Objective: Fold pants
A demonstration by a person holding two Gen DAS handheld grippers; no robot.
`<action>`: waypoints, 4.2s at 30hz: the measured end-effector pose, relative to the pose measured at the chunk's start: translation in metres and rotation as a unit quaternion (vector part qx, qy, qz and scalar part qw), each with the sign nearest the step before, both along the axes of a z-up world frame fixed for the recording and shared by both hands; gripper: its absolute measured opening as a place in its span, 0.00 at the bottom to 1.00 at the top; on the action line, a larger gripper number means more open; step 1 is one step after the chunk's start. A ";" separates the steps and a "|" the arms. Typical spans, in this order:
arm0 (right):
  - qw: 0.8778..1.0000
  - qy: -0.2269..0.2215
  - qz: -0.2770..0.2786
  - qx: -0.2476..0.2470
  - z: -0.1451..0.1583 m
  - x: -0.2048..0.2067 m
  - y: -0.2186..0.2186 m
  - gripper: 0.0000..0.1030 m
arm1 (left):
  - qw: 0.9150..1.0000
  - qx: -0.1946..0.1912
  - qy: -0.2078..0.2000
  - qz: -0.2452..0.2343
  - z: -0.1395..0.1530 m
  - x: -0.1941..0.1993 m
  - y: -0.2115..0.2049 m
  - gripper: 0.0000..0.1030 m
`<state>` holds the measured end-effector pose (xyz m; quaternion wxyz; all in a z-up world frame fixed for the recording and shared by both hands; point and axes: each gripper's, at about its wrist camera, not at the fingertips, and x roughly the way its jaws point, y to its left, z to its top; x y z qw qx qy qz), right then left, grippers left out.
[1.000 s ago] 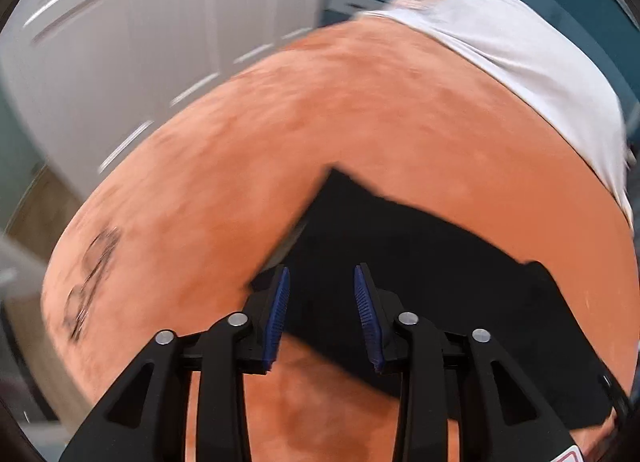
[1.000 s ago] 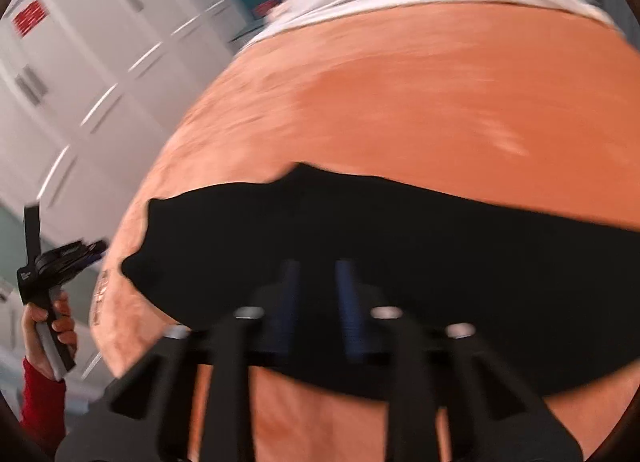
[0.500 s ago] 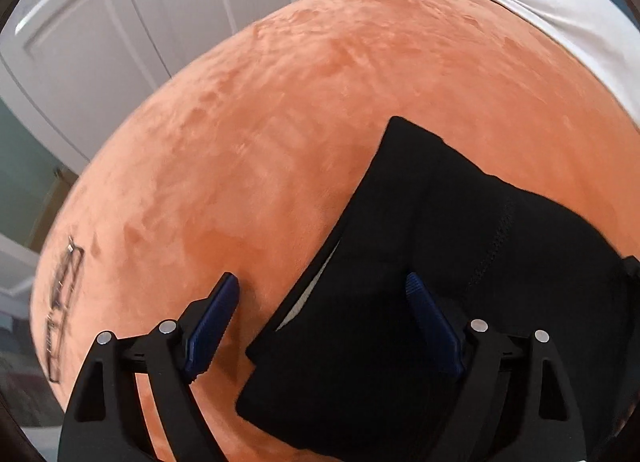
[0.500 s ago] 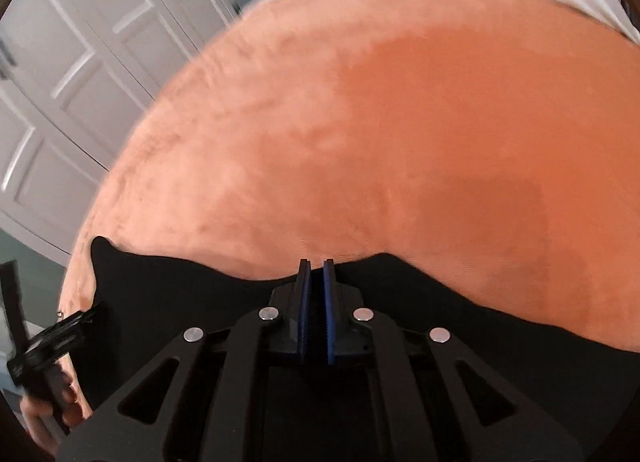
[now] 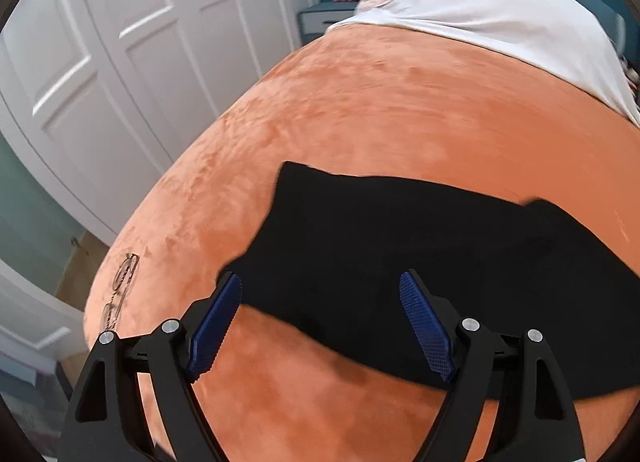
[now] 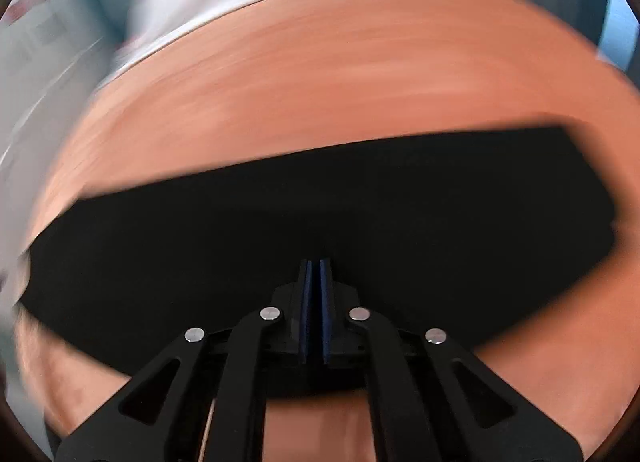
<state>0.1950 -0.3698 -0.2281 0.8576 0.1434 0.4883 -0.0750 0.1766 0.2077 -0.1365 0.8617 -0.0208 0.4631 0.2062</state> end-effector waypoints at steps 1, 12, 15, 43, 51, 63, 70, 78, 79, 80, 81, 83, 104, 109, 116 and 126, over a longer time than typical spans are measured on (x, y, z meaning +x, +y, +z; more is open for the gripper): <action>0.999 -0.005 -0.037 -0.011 0.008 -0.015 -0.037 0.10 | 1.000 0.000 0.001 -0.006 0.001 -0.002 -0.009 0.80; 0.981 -0.021 -0.161 0.105 -0.018 -0.054 -0.203 0.53 | 0.992 0.003 0.049 -0.119 -0.006 -0.016 -0.170 0.83; 0.986 -0.038 -0.146 0.066 -0.011 -0.053 -0.188 0.28 | 0.988 0.024 0.064 -0.140 -0.009 -0.019 -0.196 0.83; 0.992 -0.059 -0.107 0.014 -0.004 -0.077 -0.190 0.64 | 0.986 0.031 0.102 -0.127 -0.021 -0.041 -0.205 0.83; 0.981 -0.061 -0.143 0.120 -0.035 -0.066 -0.197 0.40 | 0.986 0.022 0.120 -0.111 -0.031 -0.056 -0.183 0.83; 0.981 -0.133 -0.023 0.137 0.097 -0.028 -0.048 0.17 | 0.992 -0.022 0.048 -0.115 -0.002 -0.064 -0.129 0.83; 0.970 -0.116 0.152 0.151 0.124 0.021 0.156 0.18 | 0.991 -0.011 0.005 -0.135 0.019 -0.077 -0.106 0.83; 0.966 0.043 0.217 0.132 0.000 0.046 0.304 0.22 | 0.988 0.018 0.017 -0.153 0.013 -0.083 -0.071 0.83; 0.967 0.050 0.220 0.115 -0.007 0.041 0.309 0.22 | 0.988 0.019 0.017 -0.152 0.012 -0.084 -0.067 0.83; 0.969 0.044 0.220 0.106 -0.005 0.035 0.313 0.22 | 0.988 0.021 0.016 -0.150 0.011 -0.085 -0.064 0.83; 0.970 0.039 0.219 0.102 0.001 0.031 0.314 0.26 | 0.989 0.021 0.014 -0.149 0.010 -0.085 -0.061 0.83; 0.970 0.024 0.216 0.109 0.017 0.020 0.305 0.34 | 0.989 0.017 0.011 -0.150 0.006 -0.084 -0.057 0.83; 0.976 0.008 0.219 0.009 0.027 0.028 0.364 0.13 | 0.993 -0.092 0.050 -0.059 -0.034 -0.086 0.007 0.83; 0.972 0.042 0.231 0.022 -0.001 0.035 0.366 0.25 | 0.989 -0.130 0.055 -0.039 -0.040 -0.079 0.025 0.83; 0.981 -0.042 0.186 0.021 0.058 -0.013 0.303 0.43 | 0.980 -0.191 0.049 0.038 -0.052 -0.080 0.075 0.83; 0.998 0.004 -0.009 0.065 0.025 -0.040 0.084 0.68 | 0.993 -0.111 0.047 -0.019 -0.038 -0.061 0.015 0.84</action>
